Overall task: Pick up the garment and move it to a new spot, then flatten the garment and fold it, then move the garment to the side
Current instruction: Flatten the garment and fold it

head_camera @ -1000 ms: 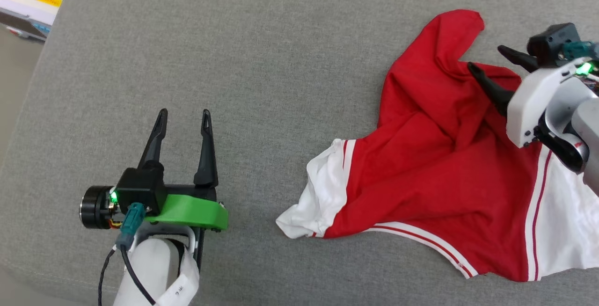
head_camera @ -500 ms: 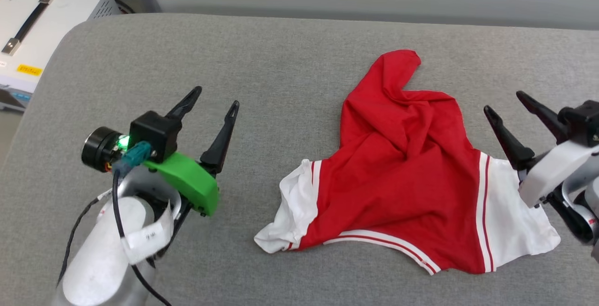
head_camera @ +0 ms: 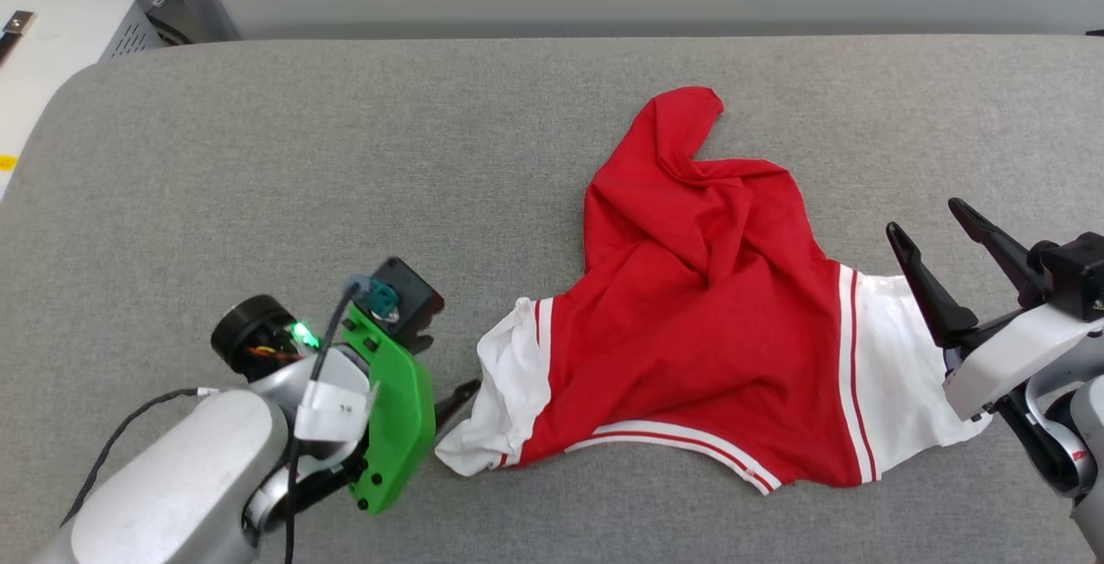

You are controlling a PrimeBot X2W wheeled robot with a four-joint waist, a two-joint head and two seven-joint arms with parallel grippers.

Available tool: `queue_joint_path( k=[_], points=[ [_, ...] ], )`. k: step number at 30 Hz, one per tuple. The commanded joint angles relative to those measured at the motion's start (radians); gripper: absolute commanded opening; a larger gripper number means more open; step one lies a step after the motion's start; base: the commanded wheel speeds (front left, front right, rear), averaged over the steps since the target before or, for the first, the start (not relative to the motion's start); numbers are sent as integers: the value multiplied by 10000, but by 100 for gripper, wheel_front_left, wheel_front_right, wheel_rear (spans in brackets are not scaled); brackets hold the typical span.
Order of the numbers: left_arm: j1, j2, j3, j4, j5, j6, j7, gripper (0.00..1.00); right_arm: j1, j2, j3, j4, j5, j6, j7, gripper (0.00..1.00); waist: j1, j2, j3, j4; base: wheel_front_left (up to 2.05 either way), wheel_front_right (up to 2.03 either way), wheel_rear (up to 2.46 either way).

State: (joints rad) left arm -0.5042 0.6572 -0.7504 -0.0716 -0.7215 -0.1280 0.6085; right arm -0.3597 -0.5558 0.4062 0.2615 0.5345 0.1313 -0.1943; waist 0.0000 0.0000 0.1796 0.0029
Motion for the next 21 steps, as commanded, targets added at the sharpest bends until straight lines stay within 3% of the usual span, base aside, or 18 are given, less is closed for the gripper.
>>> queue_joint_path(
  k=[1,8,18,19,21],
  points=[
    [-177,167,-319,-126,49,-26,113,100,209,90,-196,-194,-131,-6,70,100,0,0,191,-123,0,0,0],
    [14,145,-1178,234,707,-26,-308,100,563,362,-945,-903,-484,-6,354,100,0,0,805,-295,0,0,0],
    [107,-397,-1468,1958,1362,143,-1314,100,648,702,-1301,-1232,-711,-6,499,100,0,0,1545,-454,0,0,0],
    [117,-440,-1500,2068,1399,140,-1403,92,656,710,-1310,-1227,-710,-6,499,100,0,0,1553,-450,0,0,0],
    [186,-619,-1435,2212,1242,133,-1713,5,697,706,-1370,-1197,-714,-6,477,100,0,0,1518,-398,0,0,0]
  ],
)
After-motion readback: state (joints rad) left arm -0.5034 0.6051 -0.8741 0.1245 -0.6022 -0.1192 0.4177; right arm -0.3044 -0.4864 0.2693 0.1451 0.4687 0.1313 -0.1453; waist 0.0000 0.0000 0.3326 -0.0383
